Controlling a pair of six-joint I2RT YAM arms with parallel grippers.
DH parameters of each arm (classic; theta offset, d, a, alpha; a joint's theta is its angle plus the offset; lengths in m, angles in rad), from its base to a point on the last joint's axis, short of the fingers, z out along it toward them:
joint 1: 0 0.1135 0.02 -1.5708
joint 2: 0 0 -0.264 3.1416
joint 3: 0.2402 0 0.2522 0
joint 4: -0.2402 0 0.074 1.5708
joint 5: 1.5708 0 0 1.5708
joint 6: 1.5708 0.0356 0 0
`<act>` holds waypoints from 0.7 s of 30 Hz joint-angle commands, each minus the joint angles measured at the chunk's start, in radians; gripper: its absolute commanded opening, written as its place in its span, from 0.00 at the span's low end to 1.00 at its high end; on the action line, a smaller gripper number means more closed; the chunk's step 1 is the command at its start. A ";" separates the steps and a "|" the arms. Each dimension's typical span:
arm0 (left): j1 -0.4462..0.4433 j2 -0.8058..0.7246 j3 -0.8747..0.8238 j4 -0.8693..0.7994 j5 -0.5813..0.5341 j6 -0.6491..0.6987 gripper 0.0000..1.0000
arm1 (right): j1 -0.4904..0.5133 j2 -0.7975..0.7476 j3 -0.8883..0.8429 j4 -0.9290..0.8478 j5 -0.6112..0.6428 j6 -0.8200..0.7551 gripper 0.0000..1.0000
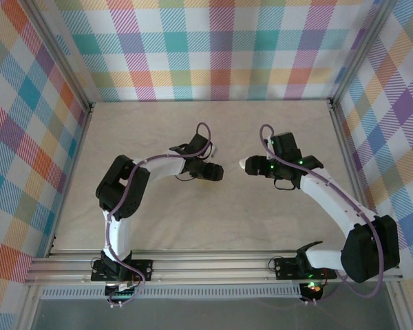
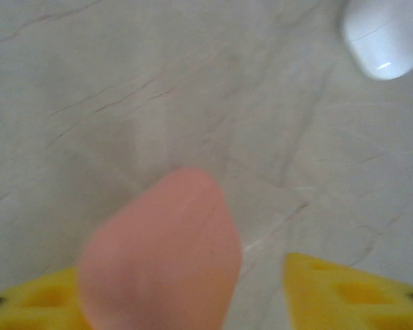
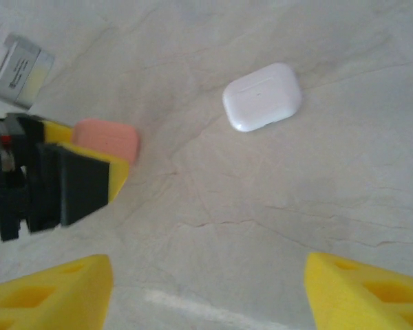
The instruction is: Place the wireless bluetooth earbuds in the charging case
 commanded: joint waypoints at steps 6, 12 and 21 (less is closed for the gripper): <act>-0.007 -0.130 0.037 -0.147 -0.180 0.090 1.00 | -0.063 -0.085 -0.143 0.232 0.400 -0.089 1.00; 0.055 -0.288 -0.021 -0.144 -0.269 0.149 1.00 | -0.143 -0.053 -0.294 0.538 0.453 -0.244 1.00; 0.255 -0.603 -0.467 0.256 -0.383 0.321 1.00 | -0.250 0.103 -0.481 1.066 0.366 -0.333 1.00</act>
